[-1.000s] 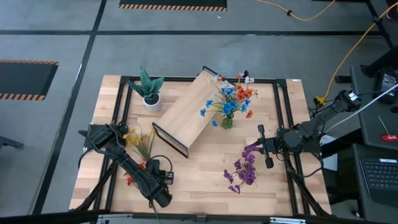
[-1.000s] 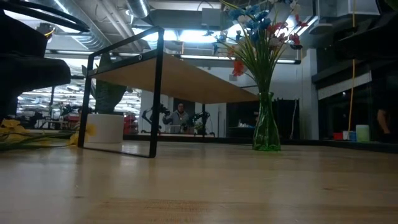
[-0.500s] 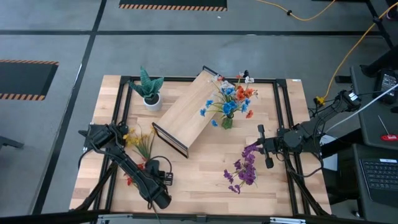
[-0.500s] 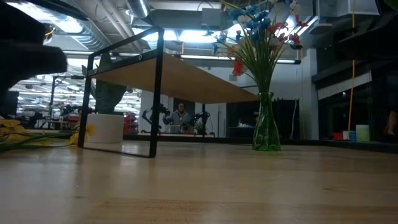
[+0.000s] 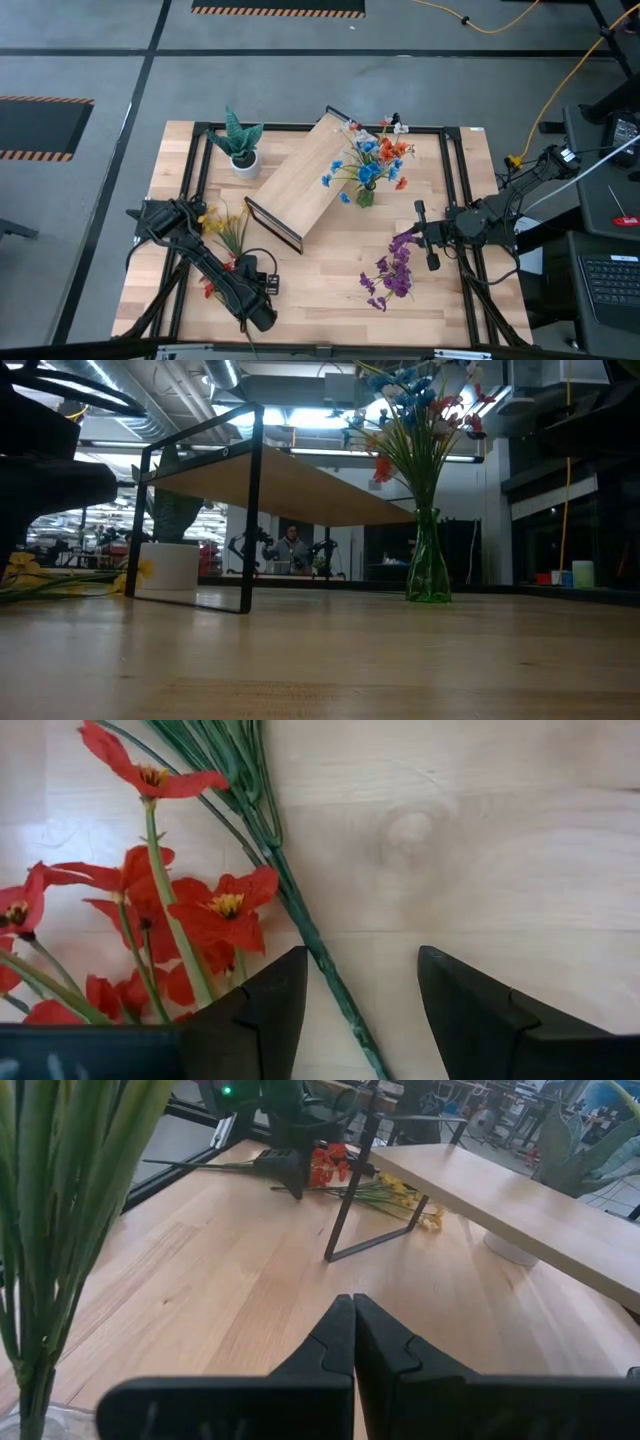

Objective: Pick and place flowers into a vace then onto a shelf
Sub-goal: Put the yellow flowers into the transparent vase

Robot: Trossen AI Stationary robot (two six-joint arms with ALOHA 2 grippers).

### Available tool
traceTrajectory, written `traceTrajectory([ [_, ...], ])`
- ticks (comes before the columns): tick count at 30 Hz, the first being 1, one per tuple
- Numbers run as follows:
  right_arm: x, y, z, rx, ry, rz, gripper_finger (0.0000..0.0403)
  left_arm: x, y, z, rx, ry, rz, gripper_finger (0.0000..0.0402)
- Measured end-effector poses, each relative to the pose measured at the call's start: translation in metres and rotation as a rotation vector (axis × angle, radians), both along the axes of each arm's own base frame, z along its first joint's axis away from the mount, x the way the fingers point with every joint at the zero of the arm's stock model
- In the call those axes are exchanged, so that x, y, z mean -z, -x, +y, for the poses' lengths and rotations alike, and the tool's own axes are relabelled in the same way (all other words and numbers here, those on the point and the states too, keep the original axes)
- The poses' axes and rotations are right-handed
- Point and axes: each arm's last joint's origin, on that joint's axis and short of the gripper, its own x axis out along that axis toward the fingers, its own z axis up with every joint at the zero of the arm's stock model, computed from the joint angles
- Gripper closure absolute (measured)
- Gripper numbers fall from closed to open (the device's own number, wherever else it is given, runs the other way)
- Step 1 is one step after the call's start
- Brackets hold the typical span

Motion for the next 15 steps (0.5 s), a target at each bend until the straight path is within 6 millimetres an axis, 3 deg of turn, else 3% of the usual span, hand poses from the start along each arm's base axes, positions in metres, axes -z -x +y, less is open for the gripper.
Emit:
traceTrajectory([
  [10, 0.0, 0.0, 0.0, 0.005, -0.021, 0.005, 0.0402, 0.015, 0.001, 0.011, -0.028, 0.034, -0.029, 0.0221],
  [15, 0.0, 0.0, 0.0, 0.005, -0.02, 0.007, 0.0402, 0.016, 0.0, 0.01, -0.019, 0.041, -0.039, 0.0266],
])
